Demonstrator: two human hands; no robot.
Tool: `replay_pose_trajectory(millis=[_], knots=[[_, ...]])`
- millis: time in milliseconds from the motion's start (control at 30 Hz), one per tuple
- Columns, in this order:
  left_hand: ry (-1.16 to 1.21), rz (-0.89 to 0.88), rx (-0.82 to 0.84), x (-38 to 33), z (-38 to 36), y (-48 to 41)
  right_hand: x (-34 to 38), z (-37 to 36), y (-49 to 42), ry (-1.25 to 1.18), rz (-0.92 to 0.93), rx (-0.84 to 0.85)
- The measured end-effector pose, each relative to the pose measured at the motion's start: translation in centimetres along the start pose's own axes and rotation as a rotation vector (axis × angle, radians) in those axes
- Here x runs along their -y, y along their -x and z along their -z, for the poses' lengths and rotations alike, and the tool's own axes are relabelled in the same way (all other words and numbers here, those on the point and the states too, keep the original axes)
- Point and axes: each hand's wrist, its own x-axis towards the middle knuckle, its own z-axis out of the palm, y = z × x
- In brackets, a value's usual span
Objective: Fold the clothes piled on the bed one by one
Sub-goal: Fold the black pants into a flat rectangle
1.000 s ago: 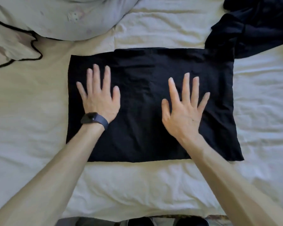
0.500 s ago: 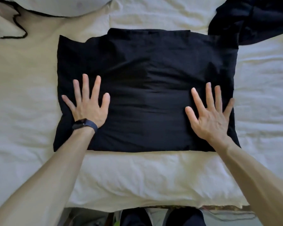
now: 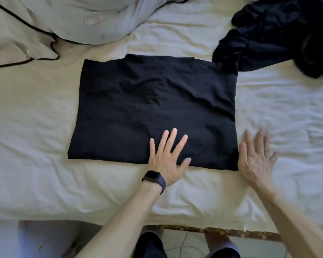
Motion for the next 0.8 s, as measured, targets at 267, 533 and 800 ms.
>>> replay_pose_trajectory(millis=[267,533,800], knots=[[-0.276,-0.114,0.077,-15.0,-3.5,-3.0,-9.0,2.2,1.7,0.289,0.192,0.225],[0.614,0.622,-0.192,-15.1,0.6,-4.4,-7.5,4.8,0.9,0.255,0.207,0.306],[0.961,0.773,-0.262,-12.5,5.5,-3.0,2.0,9.3,-3.1,-0.902,-0.111,0.554]])
